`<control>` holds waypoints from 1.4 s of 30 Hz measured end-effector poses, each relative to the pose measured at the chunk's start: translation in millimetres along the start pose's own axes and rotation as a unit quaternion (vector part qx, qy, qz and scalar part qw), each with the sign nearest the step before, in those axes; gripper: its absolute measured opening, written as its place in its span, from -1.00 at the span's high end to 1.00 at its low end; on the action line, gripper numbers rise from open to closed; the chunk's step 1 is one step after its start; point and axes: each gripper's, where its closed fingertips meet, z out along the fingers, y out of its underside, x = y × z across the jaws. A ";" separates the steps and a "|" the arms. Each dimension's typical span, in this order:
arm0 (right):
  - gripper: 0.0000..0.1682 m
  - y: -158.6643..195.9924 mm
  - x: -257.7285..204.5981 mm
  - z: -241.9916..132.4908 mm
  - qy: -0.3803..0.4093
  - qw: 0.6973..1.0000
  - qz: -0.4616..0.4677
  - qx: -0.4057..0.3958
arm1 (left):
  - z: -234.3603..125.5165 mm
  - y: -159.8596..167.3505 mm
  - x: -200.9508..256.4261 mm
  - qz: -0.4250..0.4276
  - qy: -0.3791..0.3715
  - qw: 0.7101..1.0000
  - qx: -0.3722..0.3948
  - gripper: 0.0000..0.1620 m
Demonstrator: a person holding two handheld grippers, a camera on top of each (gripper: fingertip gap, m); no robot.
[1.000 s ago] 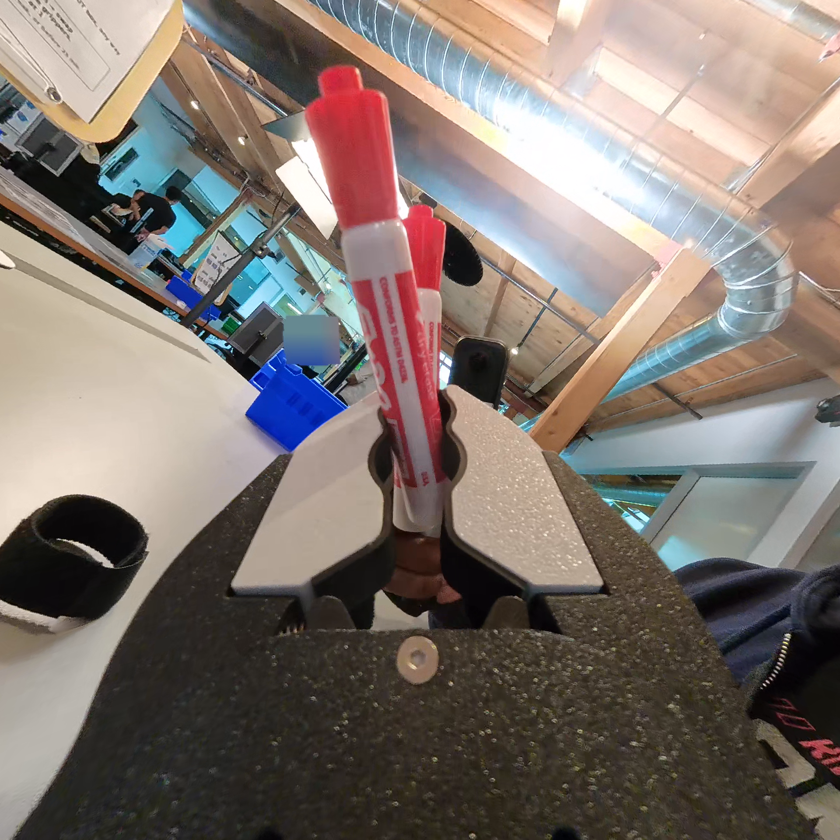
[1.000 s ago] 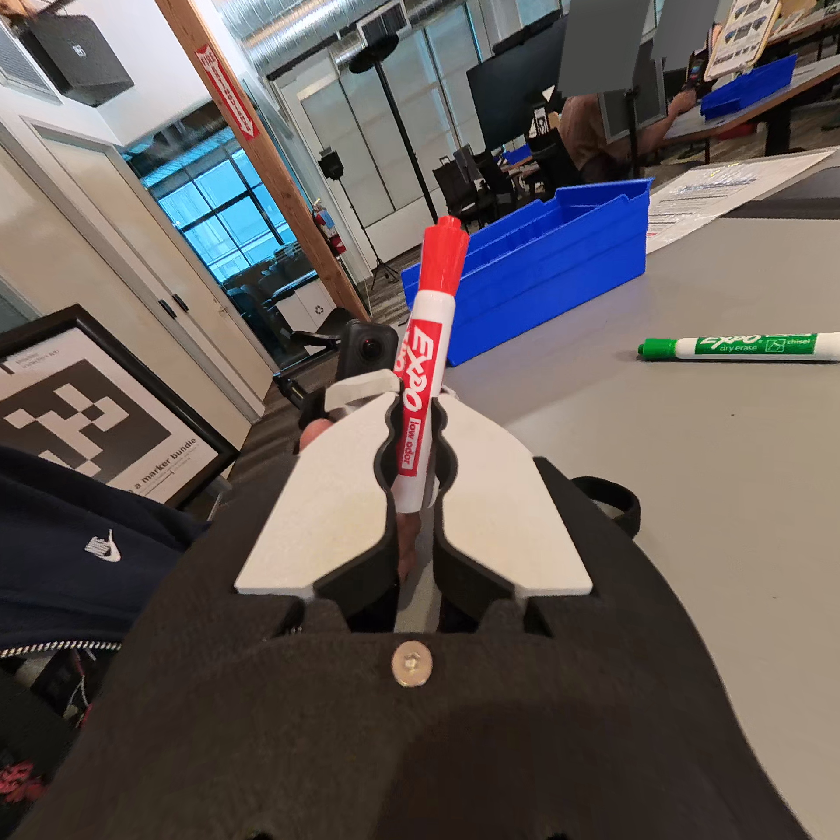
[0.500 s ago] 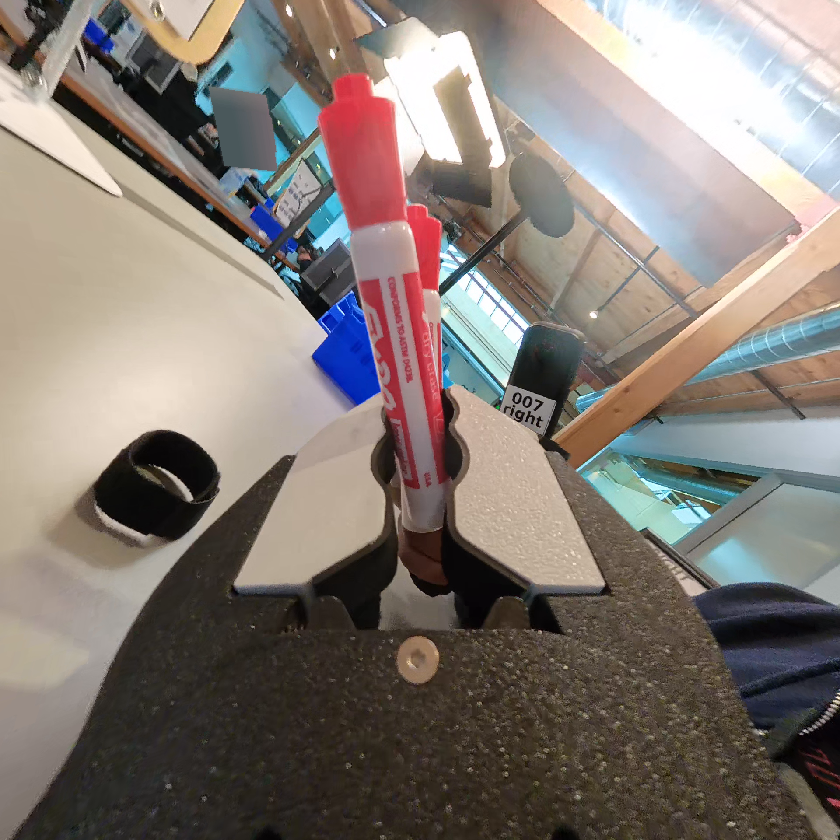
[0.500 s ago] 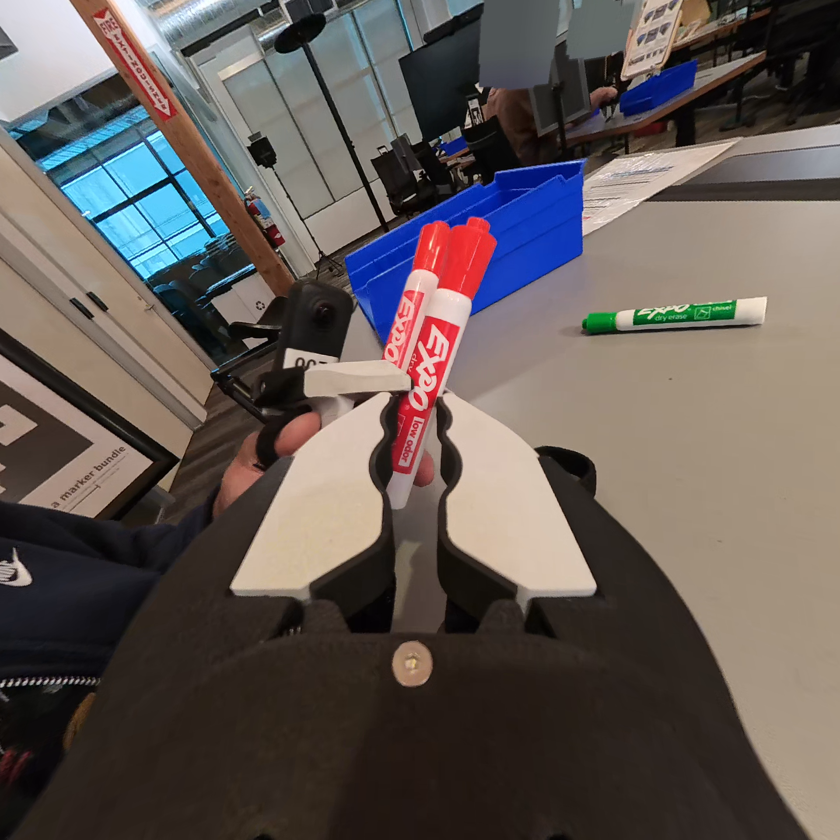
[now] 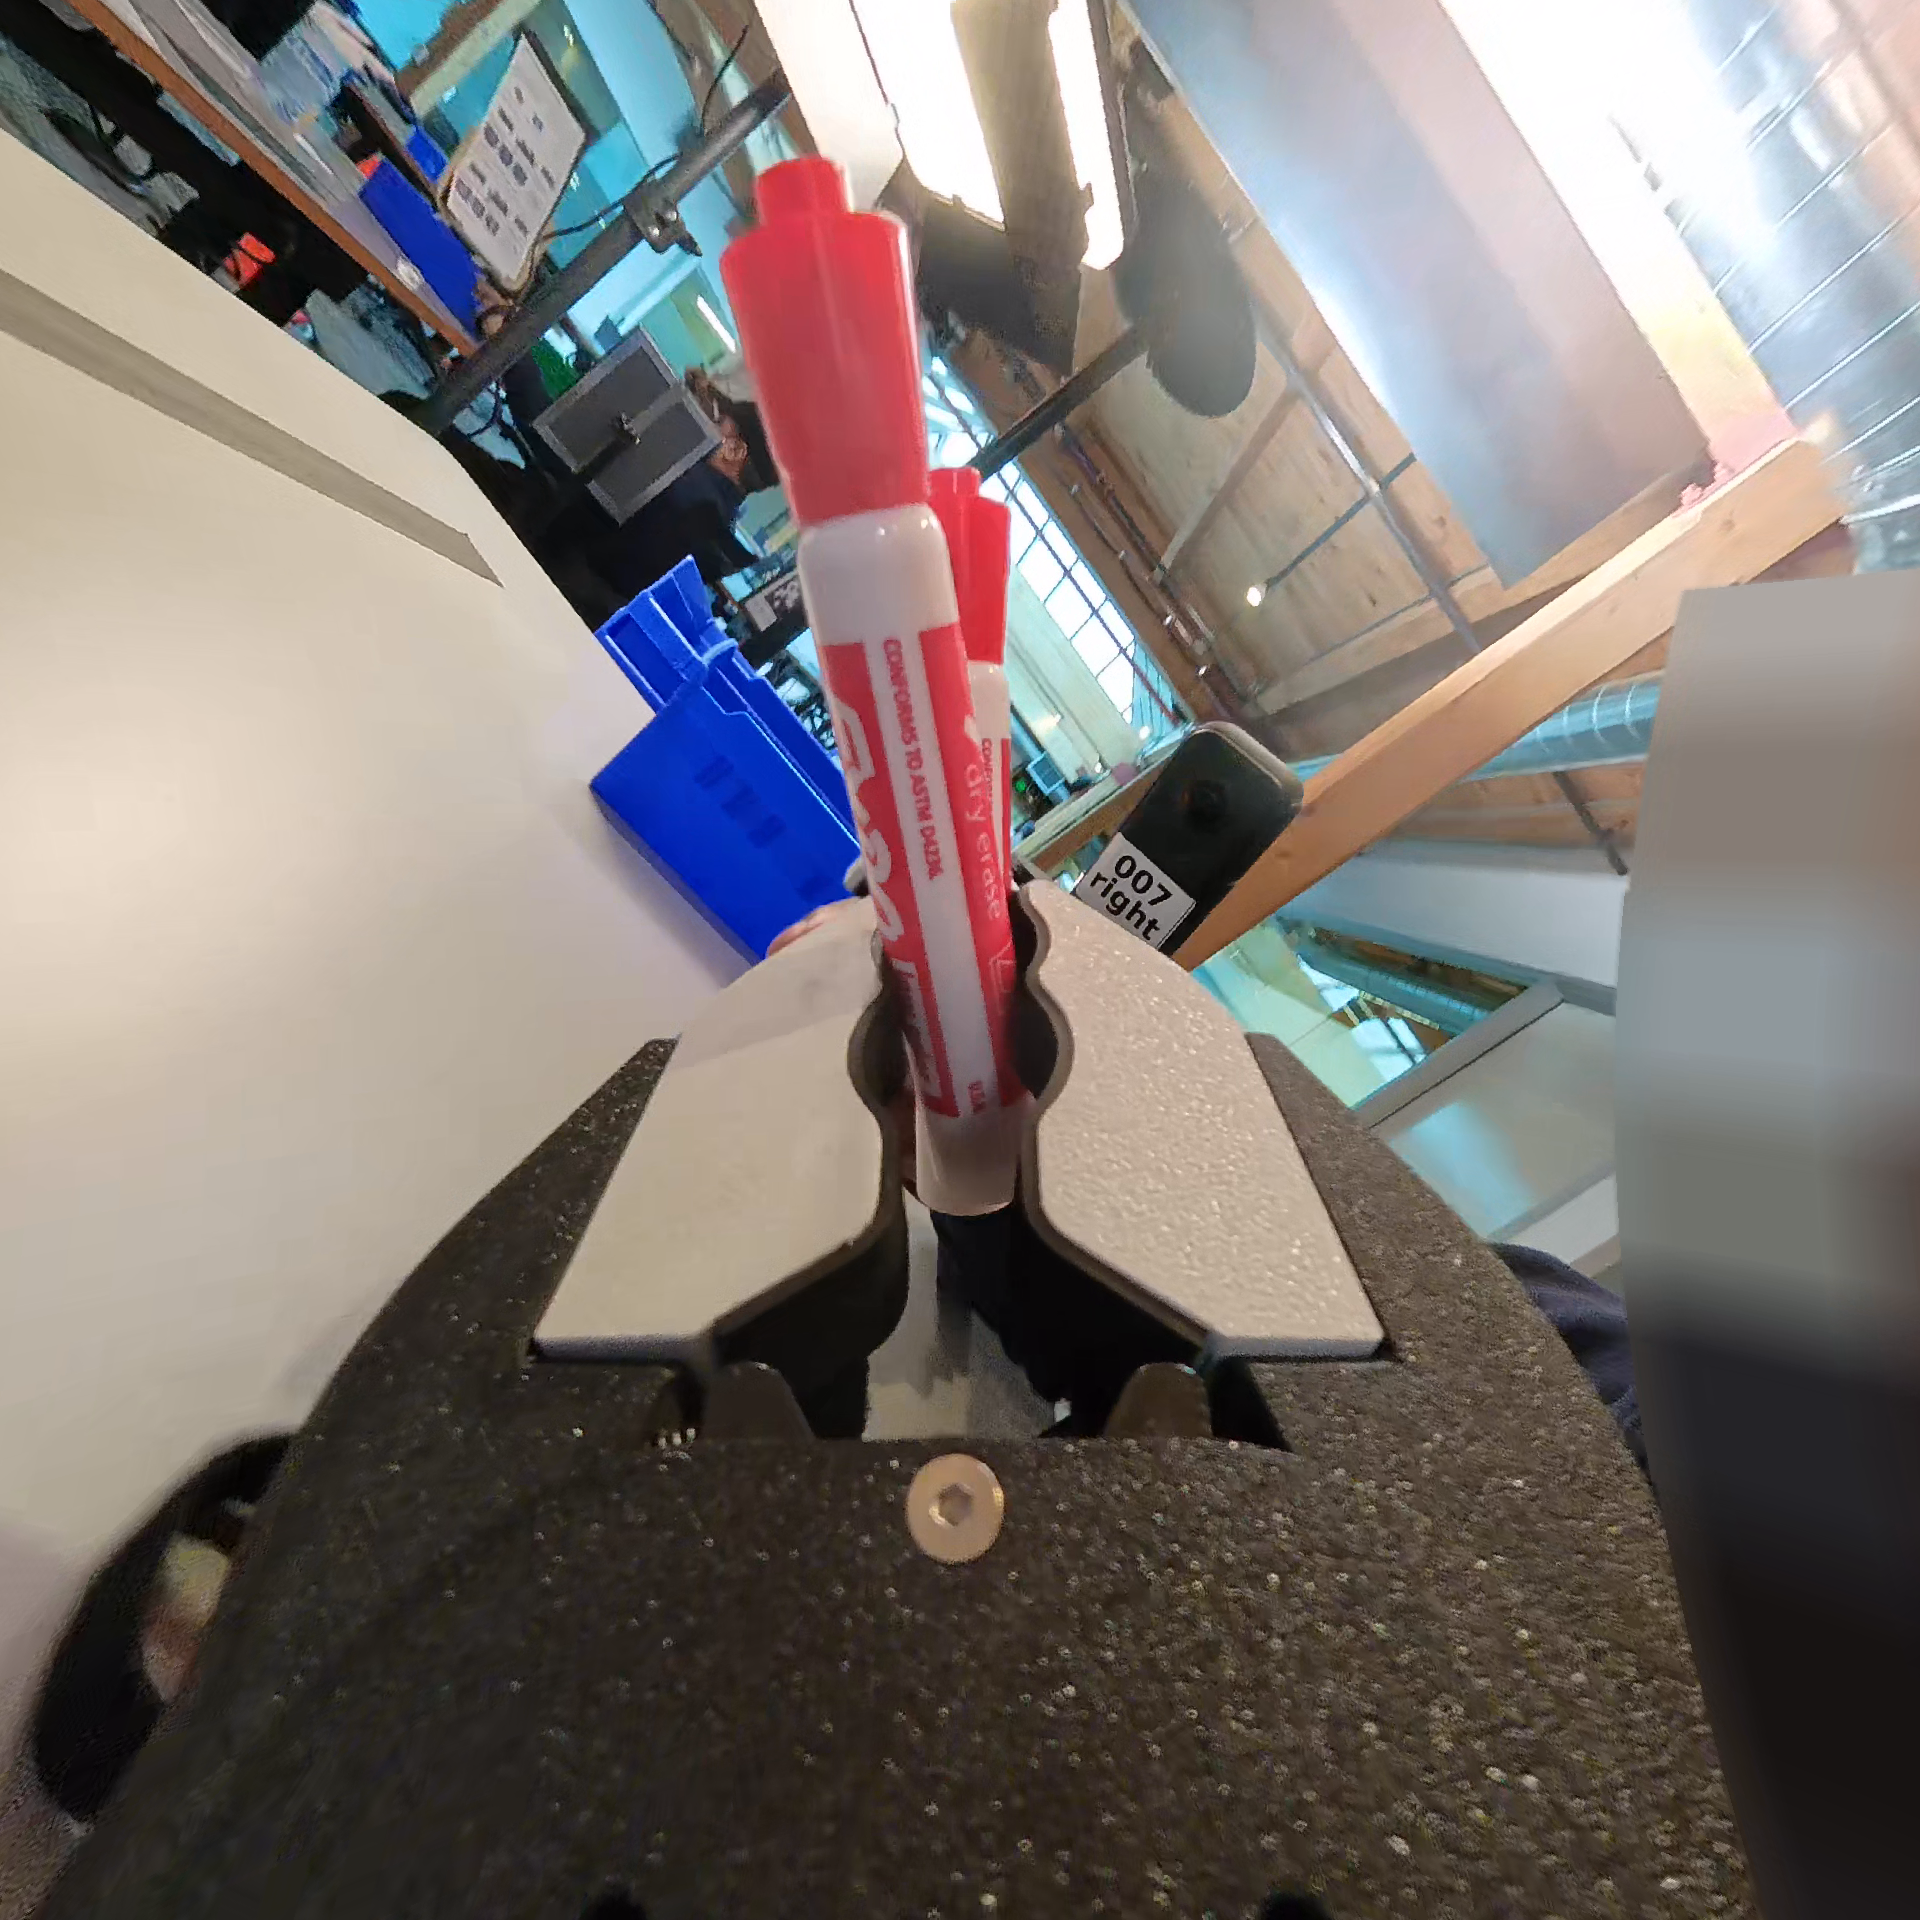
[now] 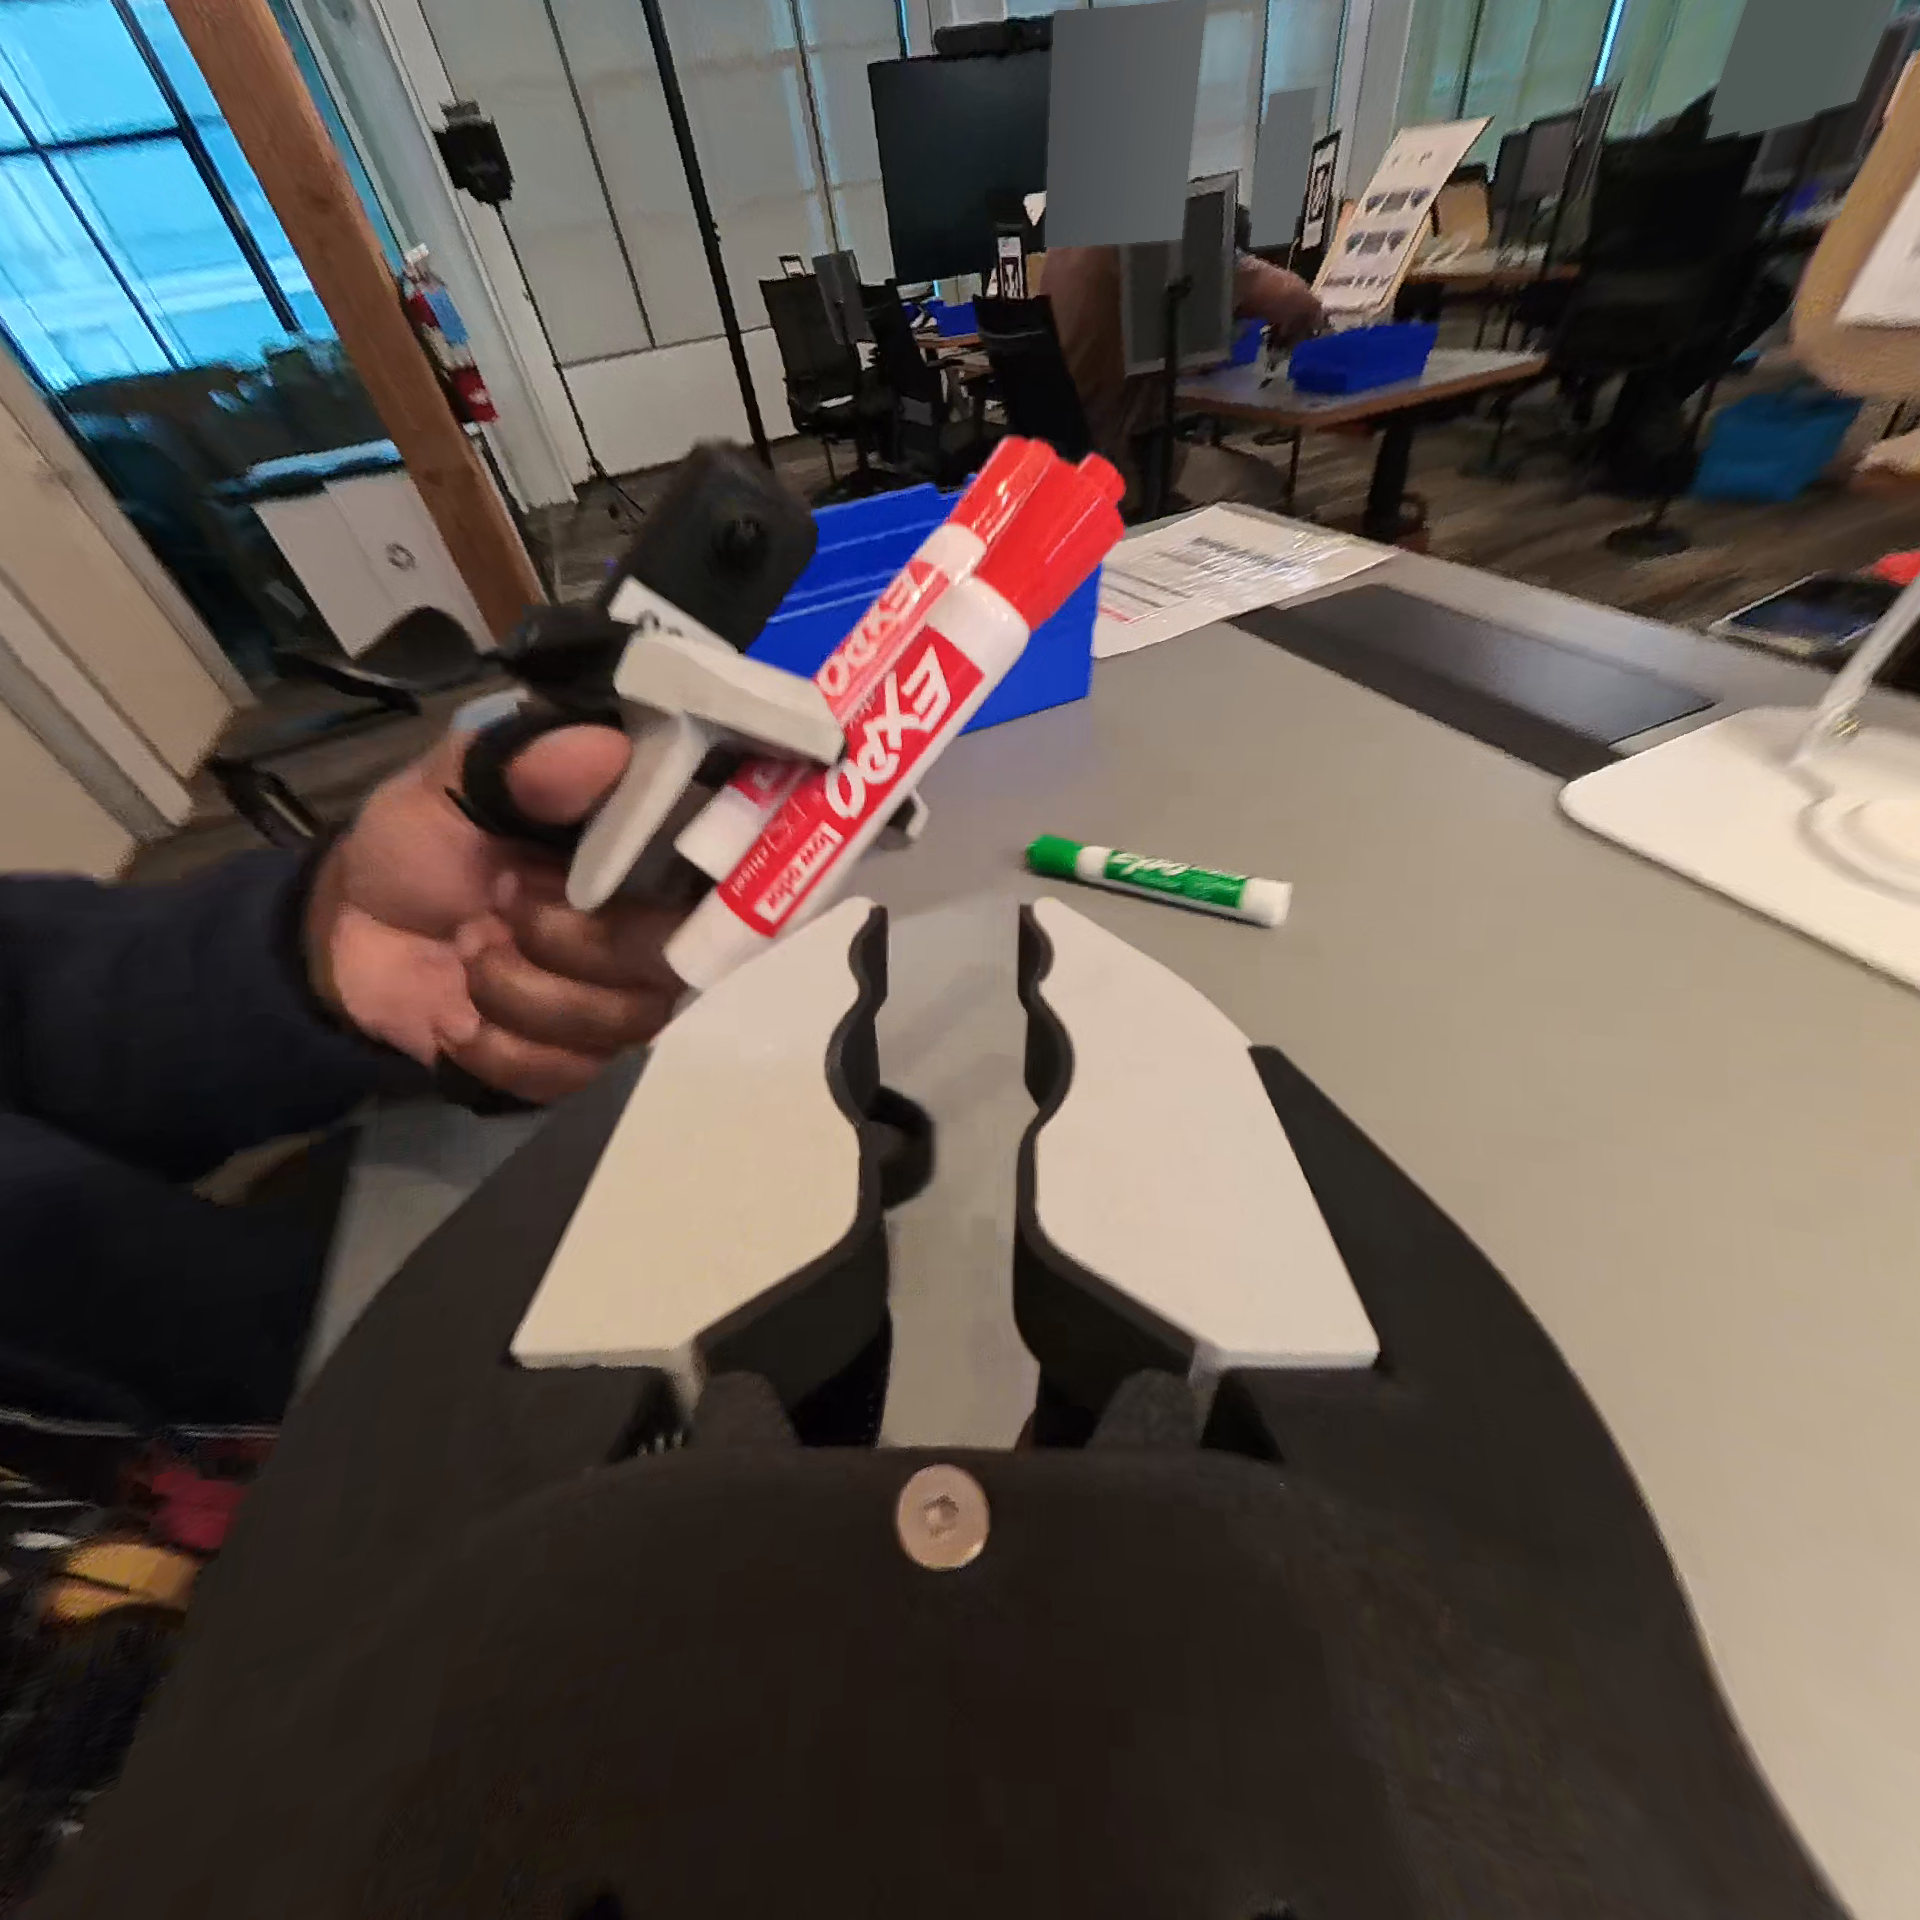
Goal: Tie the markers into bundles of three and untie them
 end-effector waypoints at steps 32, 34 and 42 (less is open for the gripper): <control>-0.04 46.3 74.3 33.1 0.075 0.961 -0.267 -0.009 | 38.7 -20.7 -99.2 -0.078 -0.003 0.994 -0.082 0.78; -0.03 52.7 69.3 36.6 0.084 0.946 -0.312 -0.022 | 37.4 -15.2 -97.4 -0.076 -0.003 0.993 -0.089 0.78; 0.13 47.2 64.9 35.7 0.089 0.944 -0.319 -0.002 | 37.3 -4.3 -88.1 -0.029 -0.022 0.991 -0.126 0.78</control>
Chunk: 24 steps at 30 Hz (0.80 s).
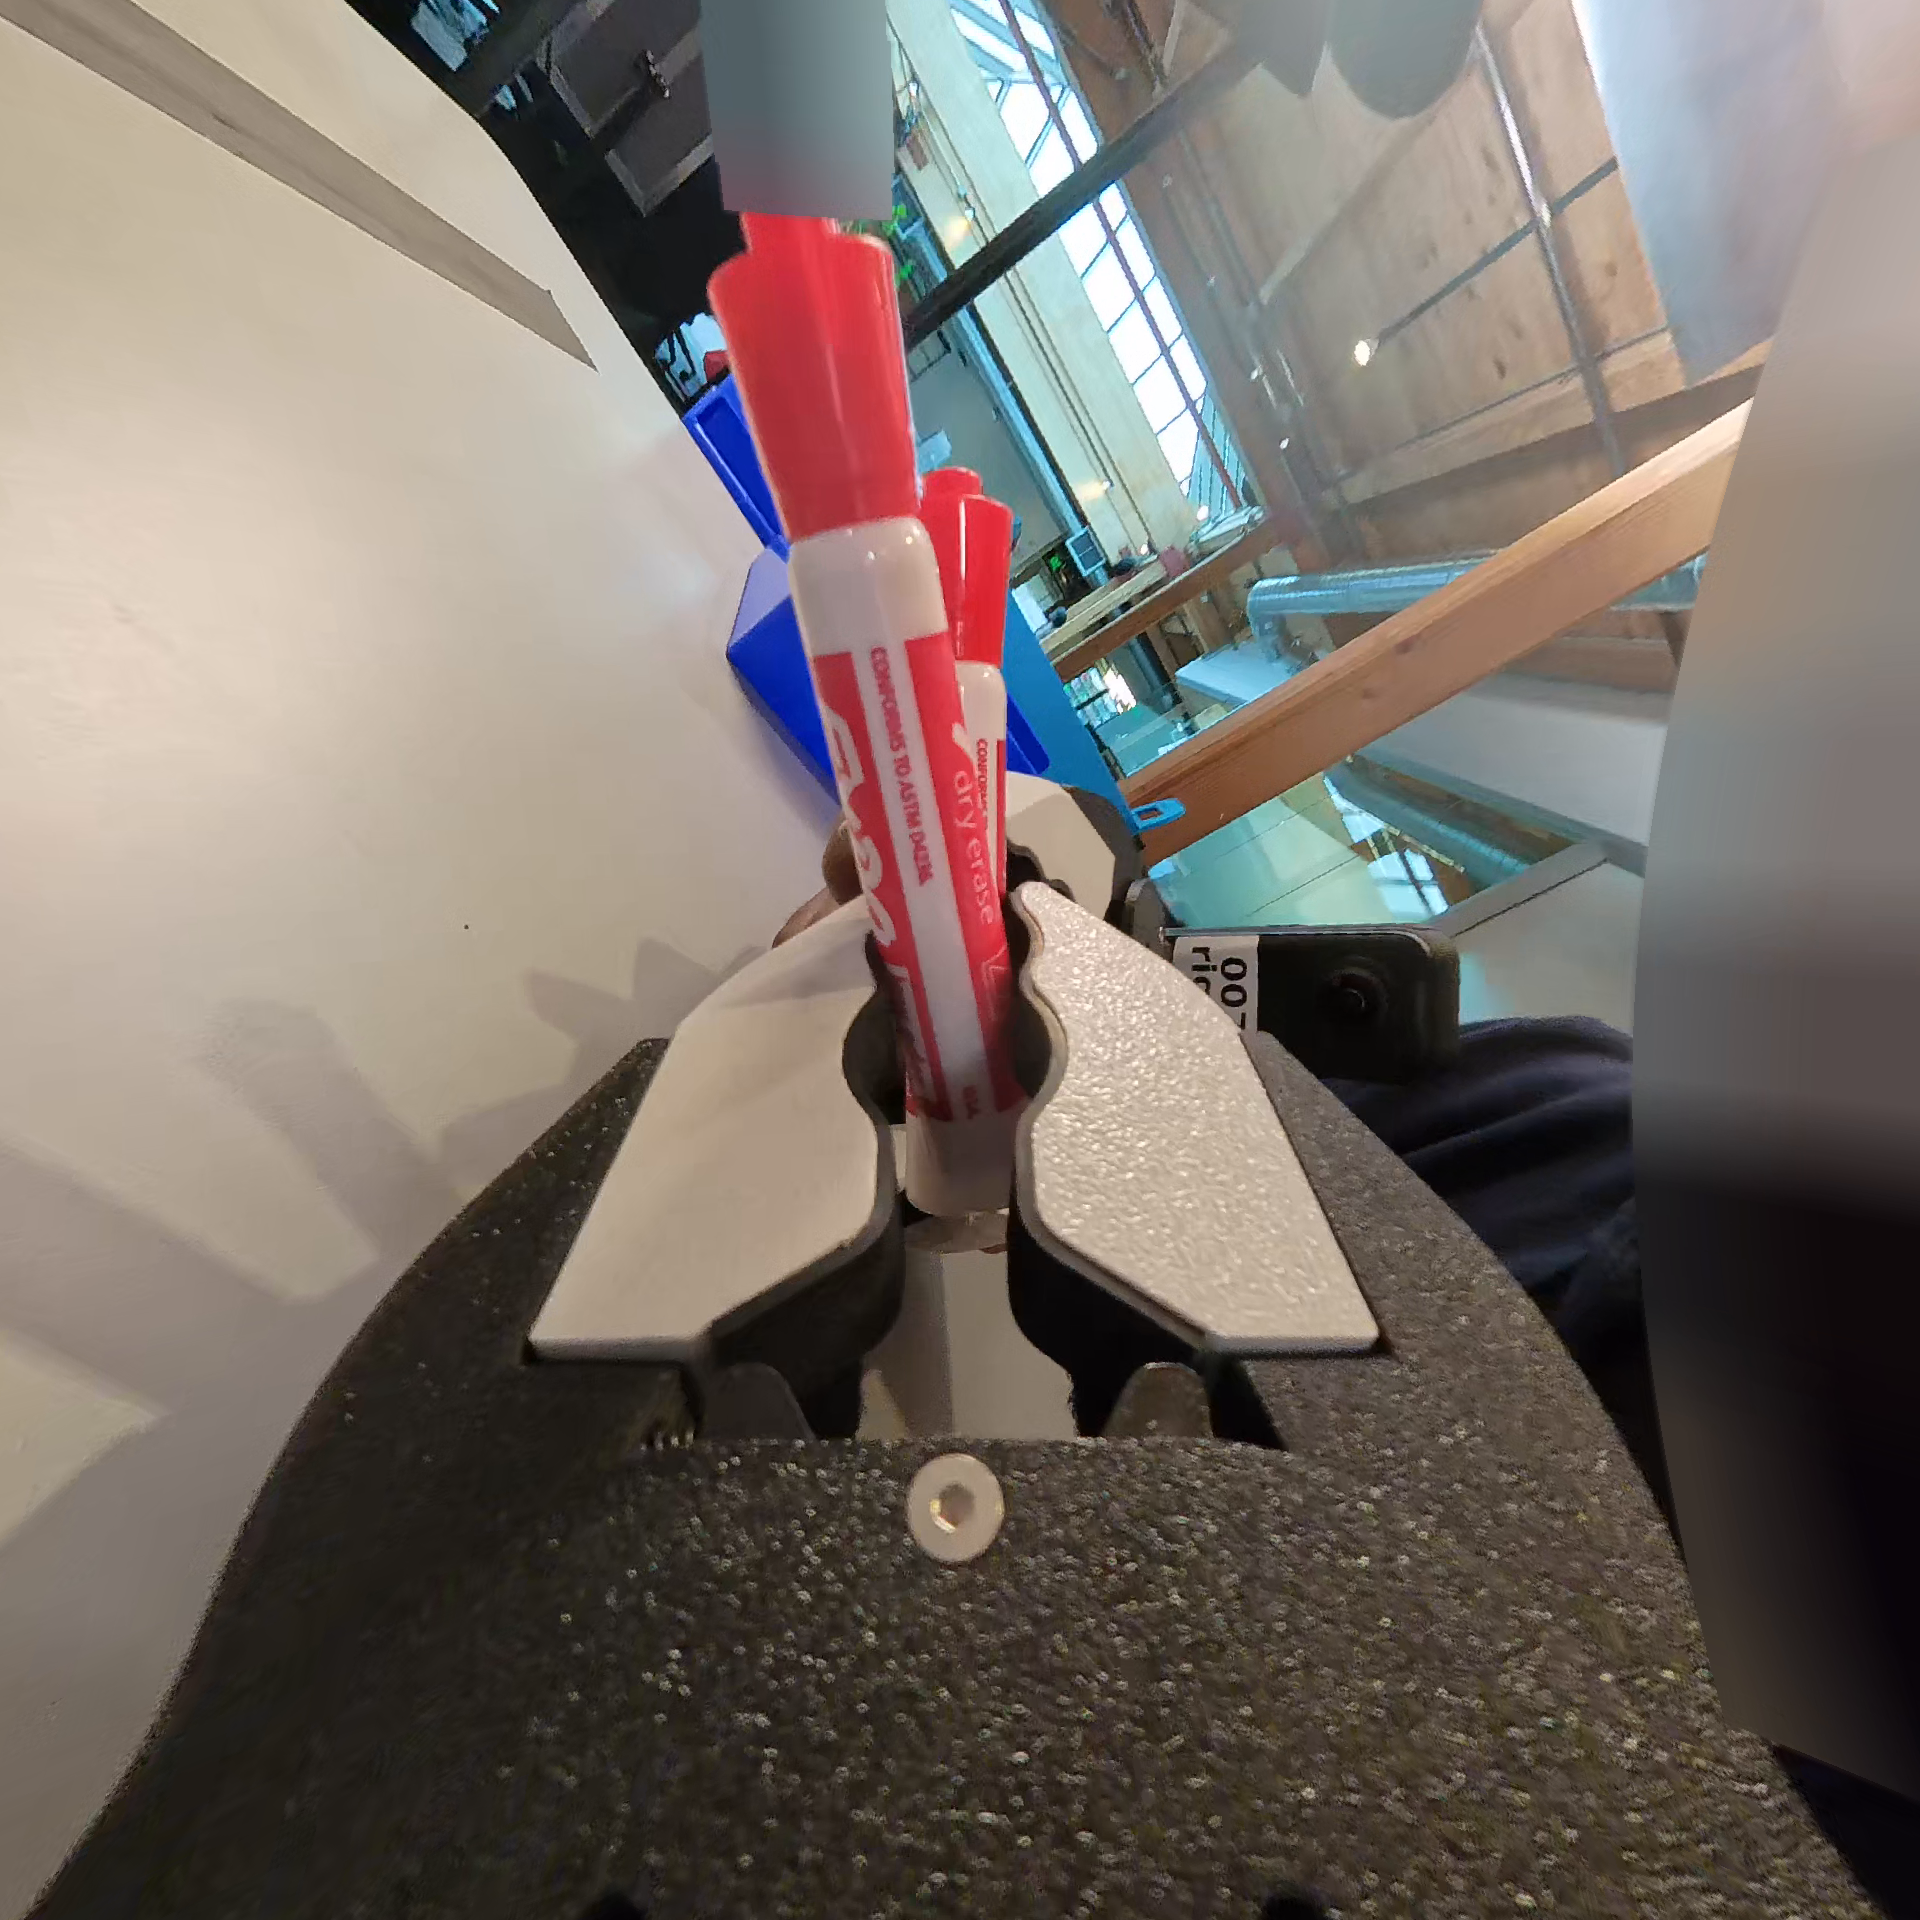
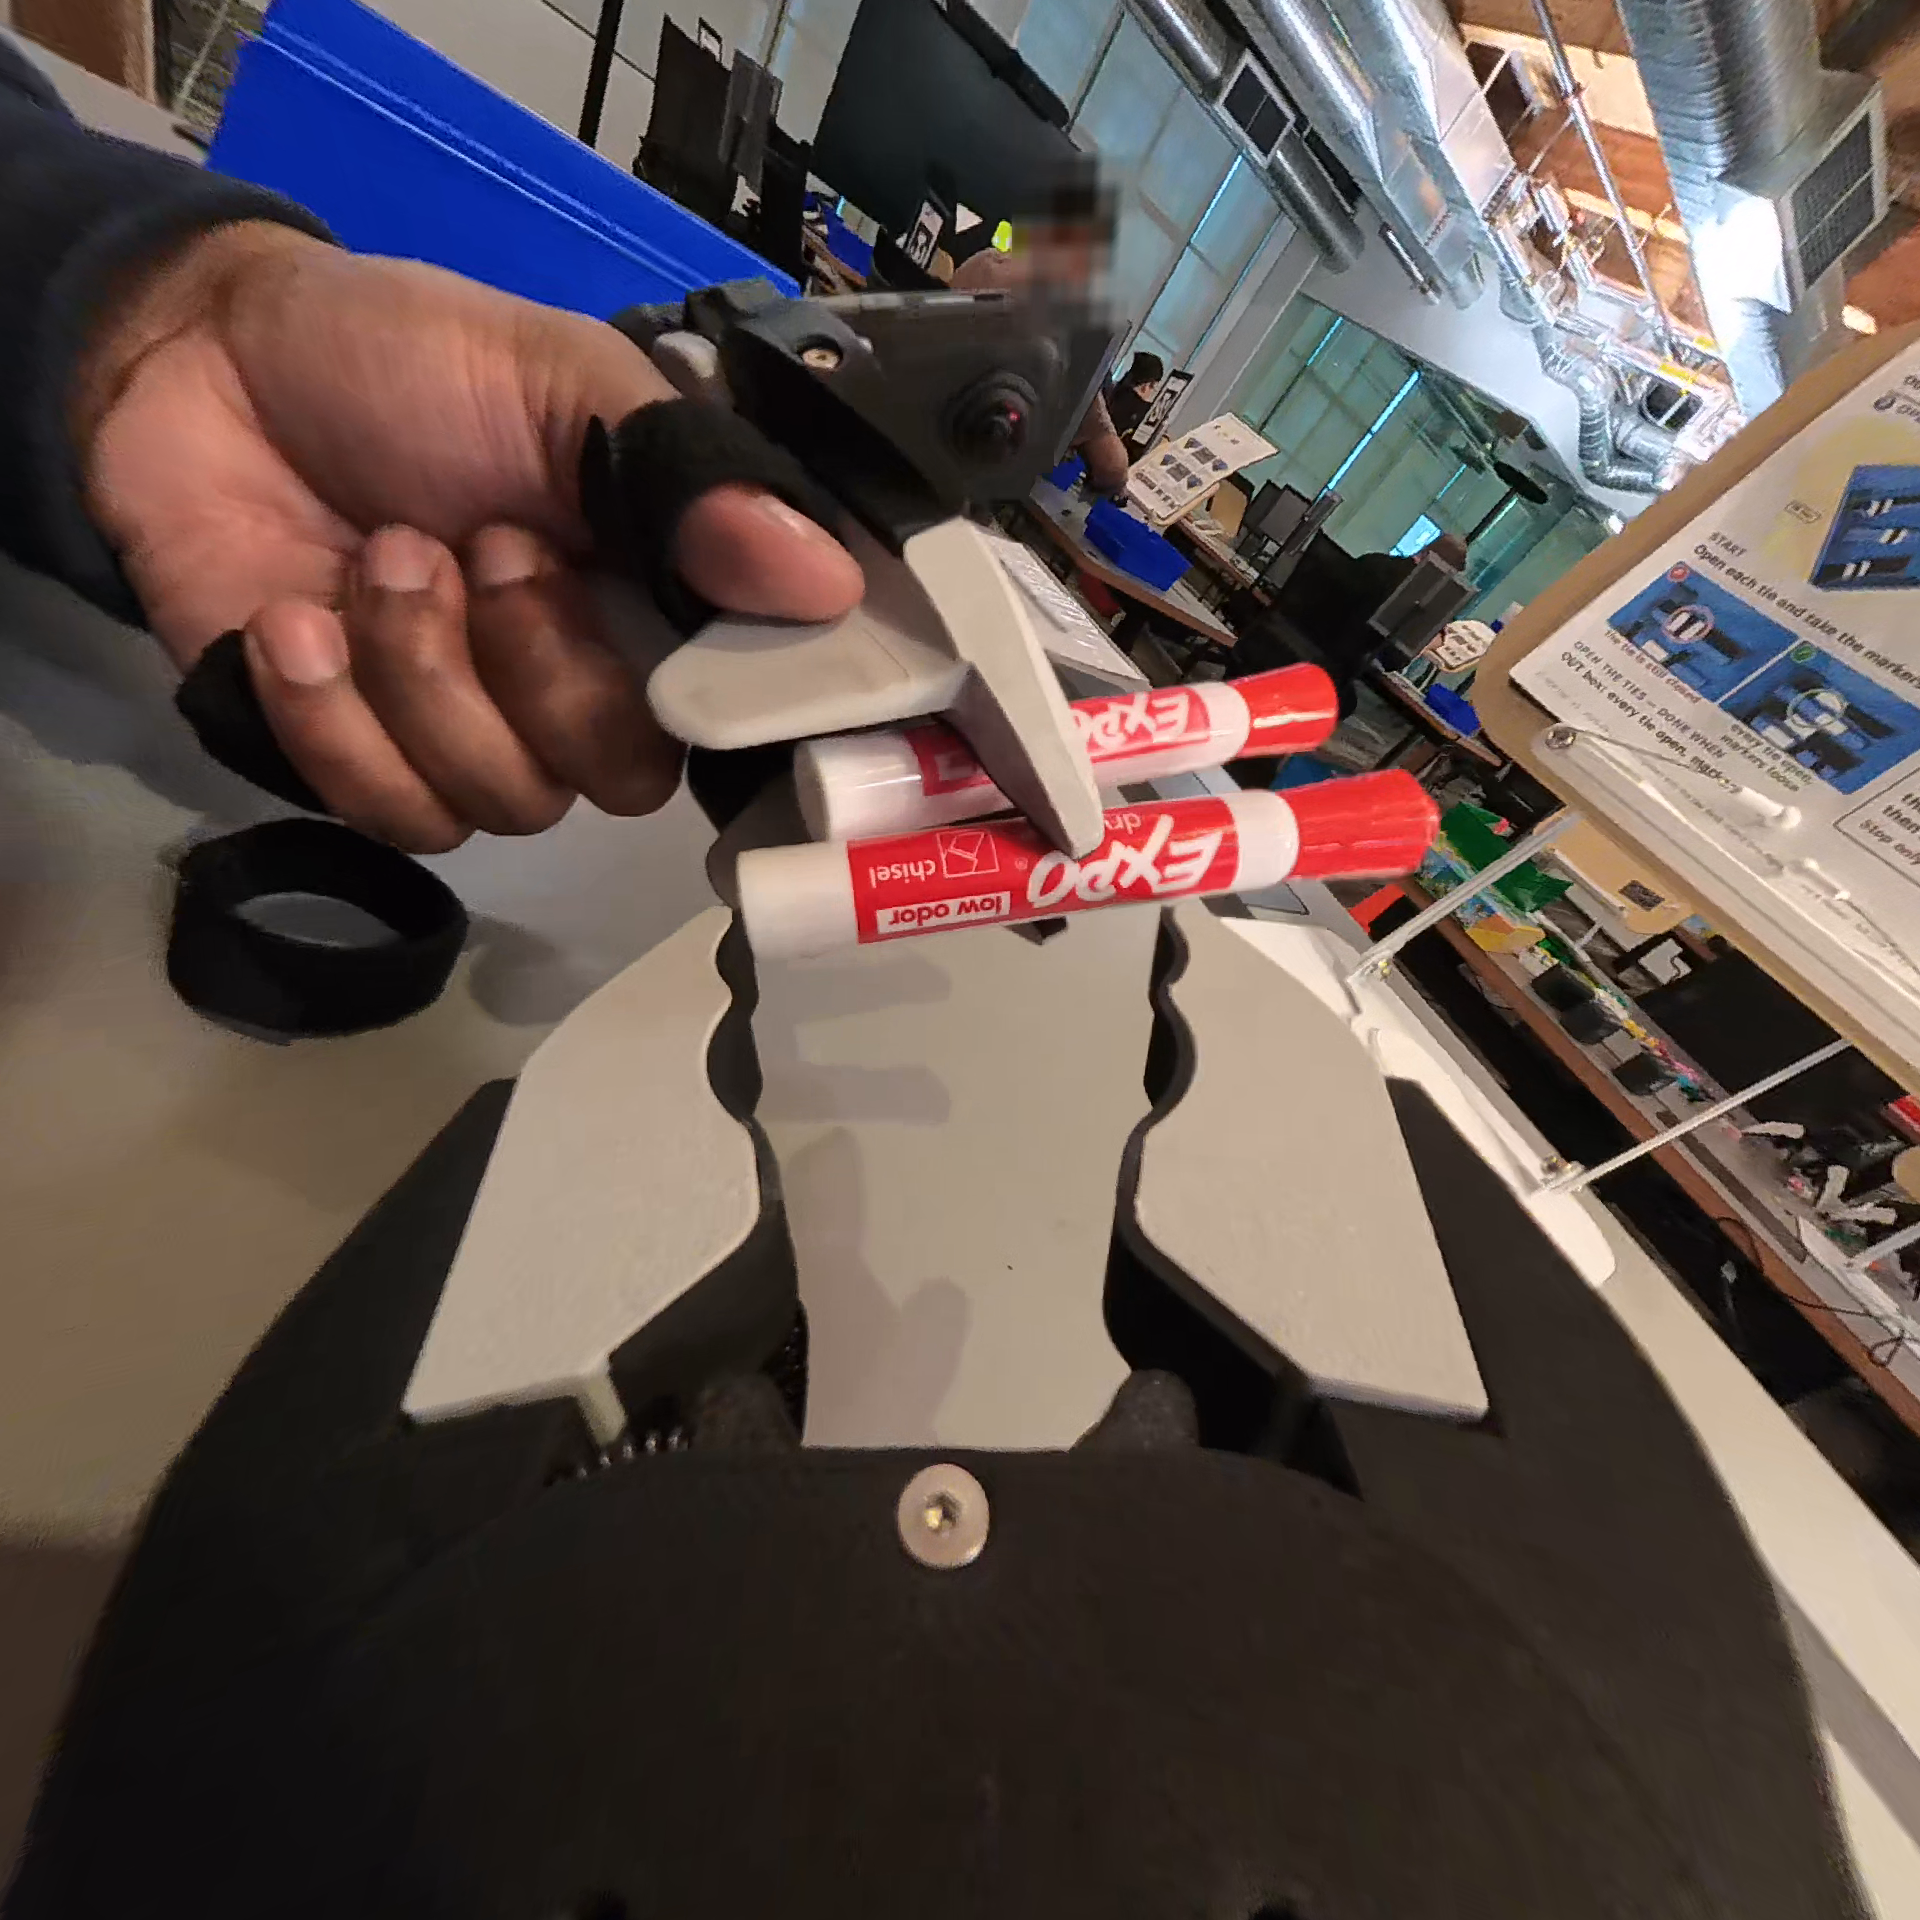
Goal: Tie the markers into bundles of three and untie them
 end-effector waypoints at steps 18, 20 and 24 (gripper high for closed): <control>0.22 0.5 -15.6 -0.4 -0.036 0.999 -0.024 0.001 | 1.7 22.4 0.2 0.110 -0.031 0.989 -0.098 0.76; 0.22 0.9 -16.2 -0.2 -0.037 0.999 -0.025 -0.001 | 1.7 23.2 -0.2 0.119 -0.035 0.987 -0.099 0.76; 0.22 0.6 -17.2 -0.5 -0.042 0.999 -0.023 0.001 | 1.8 25.3 0.0 0.121 -0.030 0.987 -0.104 0.75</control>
